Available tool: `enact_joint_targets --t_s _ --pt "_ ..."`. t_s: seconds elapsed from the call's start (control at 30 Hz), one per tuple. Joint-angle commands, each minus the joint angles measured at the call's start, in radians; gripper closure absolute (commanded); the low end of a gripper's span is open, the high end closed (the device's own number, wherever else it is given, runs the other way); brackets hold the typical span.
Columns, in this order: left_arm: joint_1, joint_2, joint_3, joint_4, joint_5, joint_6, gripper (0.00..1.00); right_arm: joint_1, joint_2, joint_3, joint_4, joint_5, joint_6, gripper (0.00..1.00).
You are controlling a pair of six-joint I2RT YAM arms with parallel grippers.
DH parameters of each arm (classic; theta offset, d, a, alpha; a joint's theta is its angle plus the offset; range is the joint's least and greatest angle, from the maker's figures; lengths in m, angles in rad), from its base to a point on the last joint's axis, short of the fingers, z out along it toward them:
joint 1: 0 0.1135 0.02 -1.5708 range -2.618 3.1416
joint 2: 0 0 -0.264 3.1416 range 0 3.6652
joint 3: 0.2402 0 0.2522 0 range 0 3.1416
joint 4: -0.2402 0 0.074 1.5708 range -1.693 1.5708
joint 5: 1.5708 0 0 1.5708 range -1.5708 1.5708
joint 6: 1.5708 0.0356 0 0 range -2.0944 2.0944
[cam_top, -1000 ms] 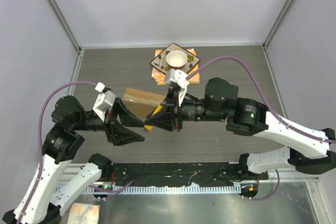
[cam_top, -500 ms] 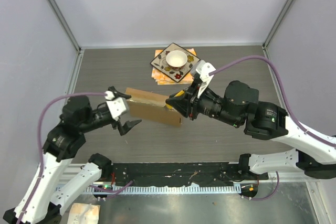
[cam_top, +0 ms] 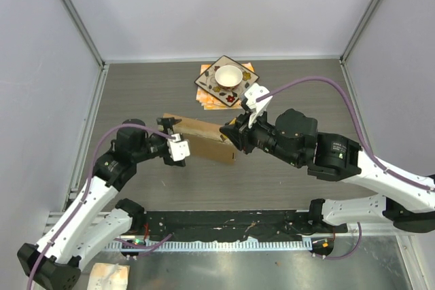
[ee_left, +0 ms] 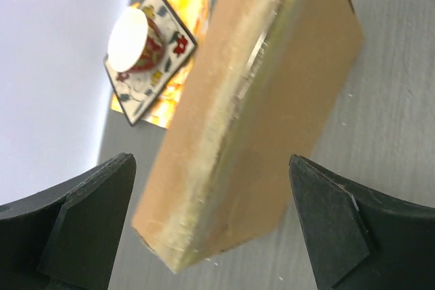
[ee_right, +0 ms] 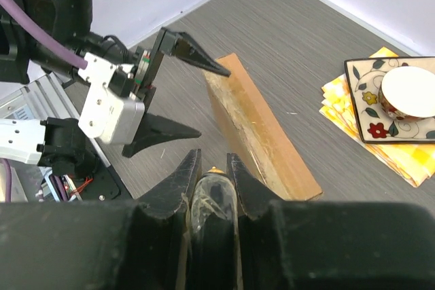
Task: Unpack the express box
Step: Pick up the knife from the center of the board, then adjust the express box at the center of the board.
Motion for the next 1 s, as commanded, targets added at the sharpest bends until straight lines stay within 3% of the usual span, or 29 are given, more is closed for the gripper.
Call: enact_joint_targets --t_s 0.0,0.07,0.27,0.4,0.57,0.83,0.97 --pt "0.014 0.043 0.069 0.099 0.098 0.067 0.00 -0.010 -0.041 -0.010 0.028 -0.007 0.011 0.99" --pt "0.039 0.082 0.086 0.003 0.157 0.110 0.00 -0.021 -0.050 -0.016 0.028 -0.016 0.006 0.99" --pt "0.103 0.323 0.359 -0.423 0.323 0.288 0.00 -0.053 -0.083 -0.019 0.013 -0.065 0.003 0.99" --pt "0.103 0.379 0.388 -0.447 0.334 0.346 0.00 -0.062 -0.116 -0.028 -0.001 -0.076 0.002 0.99" --pt "0.102 0.467 0.457 -0.613 0.325 0.423 0.00 -0.067 -0.144 -0.031 -0.029 -0.090 -0.001 0.99" --pt "0.100 0.518 0.531 -0.522 0.308 0.340 0.00 -0.068 -0.158 -0.041 -0.042 -0.116 0.003 0.99" --pt "0.100 0.552 0.566 -0.560 0.288 0.357 0.00 -0.068 -0.158 -0.047 -0.042 -0.127 0.003 0.99"
